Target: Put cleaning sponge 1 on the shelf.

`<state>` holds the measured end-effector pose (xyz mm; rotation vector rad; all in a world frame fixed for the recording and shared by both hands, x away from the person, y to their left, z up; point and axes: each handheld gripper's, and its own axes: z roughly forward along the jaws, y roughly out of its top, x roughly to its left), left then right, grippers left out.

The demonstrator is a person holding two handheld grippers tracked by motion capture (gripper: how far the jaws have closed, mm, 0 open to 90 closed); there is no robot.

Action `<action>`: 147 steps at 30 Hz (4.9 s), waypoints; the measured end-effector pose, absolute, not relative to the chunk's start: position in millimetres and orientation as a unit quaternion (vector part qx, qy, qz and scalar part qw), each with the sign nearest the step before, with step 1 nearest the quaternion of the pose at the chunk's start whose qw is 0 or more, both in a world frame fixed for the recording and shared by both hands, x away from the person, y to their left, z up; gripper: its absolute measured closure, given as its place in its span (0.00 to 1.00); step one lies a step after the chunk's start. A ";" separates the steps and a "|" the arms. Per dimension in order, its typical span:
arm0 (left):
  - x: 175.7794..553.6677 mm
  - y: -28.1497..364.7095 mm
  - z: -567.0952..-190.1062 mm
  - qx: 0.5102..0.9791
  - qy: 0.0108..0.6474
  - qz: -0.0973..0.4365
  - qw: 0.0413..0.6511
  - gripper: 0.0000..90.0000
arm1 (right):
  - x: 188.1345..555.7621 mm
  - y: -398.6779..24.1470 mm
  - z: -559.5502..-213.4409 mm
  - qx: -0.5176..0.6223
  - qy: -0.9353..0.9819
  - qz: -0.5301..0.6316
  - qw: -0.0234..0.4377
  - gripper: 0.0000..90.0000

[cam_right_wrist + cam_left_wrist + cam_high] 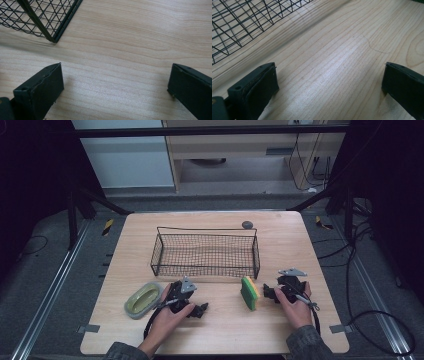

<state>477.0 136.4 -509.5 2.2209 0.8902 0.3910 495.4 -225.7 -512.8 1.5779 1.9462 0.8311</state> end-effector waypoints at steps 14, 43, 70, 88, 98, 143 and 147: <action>466.0 145.1 -484.7 0.859 0.317 0.179 0.359 0.04 | 492.6 -227.0 -512.7 0.572 0.720 0.308 0.244 0.01; 473.2 281.2 -405.7 0.858 0.409 0.183 0.251 0.09 | 487.4 -231.6 -512.8 0.558 0.731 0.312 0.241 0.01; 489.8 267.6 -423.3 0.913 0.358 0.120 0.152 0.40 | 485.2 -233.7 -512.5 0.549 0.739 0.313 0.235 0.01; 503.4 268.0 -432.1 0.916 0.369 0.078 0.138 0.66 | 484.8 -233.7 -512.0 0.548 0.740 0.313 0.232 0.01; 505.7 267.0 -433.2 0.920 0.362 0.069 0.131 0.77 | 484.7 -234.2 -511.7 0.545 0.743 0.312 0.230 0.01; 516.0 260.2 -327.7 0.921 0.230 0.232 0.215 0.78 | 484.1 -237.0 -512.7 0.532 0.750 0.322 0.225 0.00; 532.6 259.6 -309.8 0.916 0.224 0.243 0.227 0.78 | 486.2 -237.3 -512.9 0.523 0.756 0.321 0.226 0.00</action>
